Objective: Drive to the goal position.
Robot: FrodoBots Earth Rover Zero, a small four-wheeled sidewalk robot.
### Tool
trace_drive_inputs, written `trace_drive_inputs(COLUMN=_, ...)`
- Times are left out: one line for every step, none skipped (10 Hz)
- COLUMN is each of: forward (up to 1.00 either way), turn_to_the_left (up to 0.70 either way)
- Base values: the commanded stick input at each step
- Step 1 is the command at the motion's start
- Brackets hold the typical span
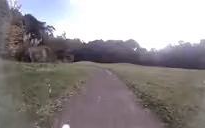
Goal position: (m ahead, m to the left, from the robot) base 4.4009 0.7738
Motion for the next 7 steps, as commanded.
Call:
trace_drive_inputs(forward=1.0, turn_to_the_left=-0.05)
trace_drive_inputs(forward=1.0, turn_to_the_left=-0.07)
trace_drive_inputs(forward=1.0, turn_to_the_left=-0.1)
trace_drive_inputs(forward=1.0, turn_to_the_left=-0.04)
trace_drive_inputs(forward=1.0, turn_to_the_left=-0.01)
trace_drive_inputs(forward=1.0, turn_to_the_left=0.0)
trace_drive_inputs(forward=1.0, turn_to_the_left=0.0)
